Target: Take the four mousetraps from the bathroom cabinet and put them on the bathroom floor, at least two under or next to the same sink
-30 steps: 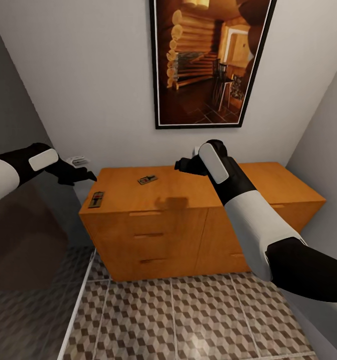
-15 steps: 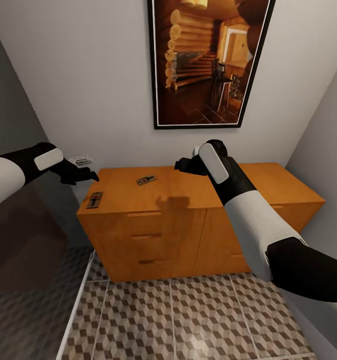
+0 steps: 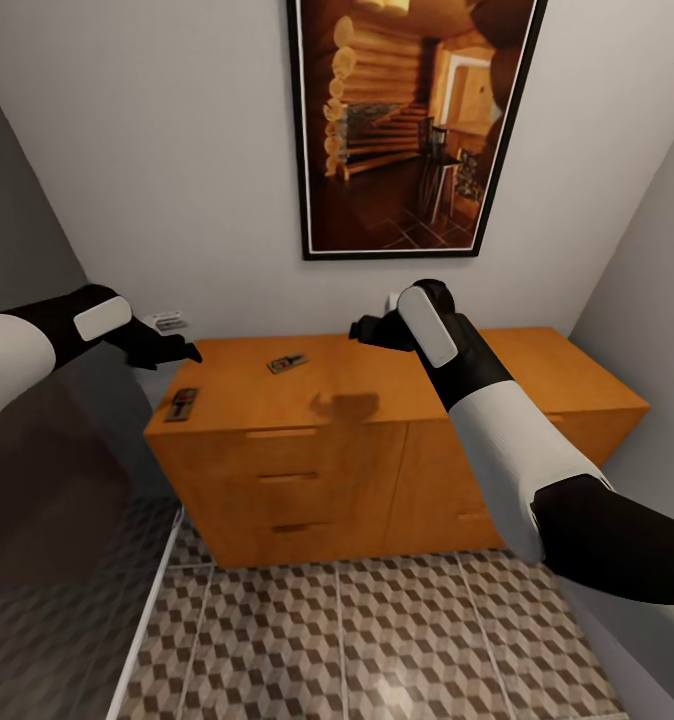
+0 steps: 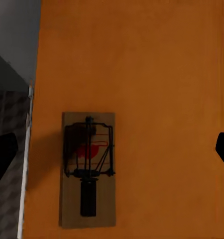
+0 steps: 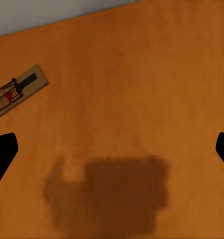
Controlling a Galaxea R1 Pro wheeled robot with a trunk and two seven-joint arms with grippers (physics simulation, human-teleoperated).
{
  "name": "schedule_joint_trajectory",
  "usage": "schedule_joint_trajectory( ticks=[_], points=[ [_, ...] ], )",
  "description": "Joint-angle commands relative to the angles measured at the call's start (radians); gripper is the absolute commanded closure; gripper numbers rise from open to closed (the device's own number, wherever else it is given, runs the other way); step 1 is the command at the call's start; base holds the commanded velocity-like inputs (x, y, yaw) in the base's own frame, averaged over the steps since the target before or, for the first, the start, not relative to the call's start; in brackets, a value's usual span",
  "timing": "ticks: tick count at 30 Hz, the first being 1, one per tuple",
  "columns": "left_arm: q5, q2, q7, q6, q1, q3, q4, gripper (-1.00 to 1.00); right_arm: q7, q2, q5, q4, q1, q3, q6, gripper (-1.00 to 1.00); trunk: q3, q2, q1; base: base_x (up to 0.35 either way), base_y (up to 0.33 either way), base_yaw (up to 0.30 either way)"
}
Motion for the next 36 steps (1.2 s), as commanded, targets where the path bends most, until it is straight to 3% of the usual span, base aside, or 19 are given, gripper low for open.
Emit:
schedule_joint_trajectory(
  ticks=[1, 36],
  points=[
    [0.005, 0.001, -0.001, 0.0, -0.002, -0.007, -0.003, -1.0, -0.01, 0.0, -0.01, -0.001, -0.001, 0.001, 0.001, -1.0, -0.001, -0.001, 0.0, 0.113, -0.189, 0.0],
    [0.006, 0.01, -0.002, 0.0, -0.002, -0.006, -0.009, -1.0, -0.01, 0.0, -0.01, 0.002, 0.001, 0.002, 0.001, -1.0, -0.001, -0.001, 0.0, 0.017, -0.033, 0.0]
  ],
)
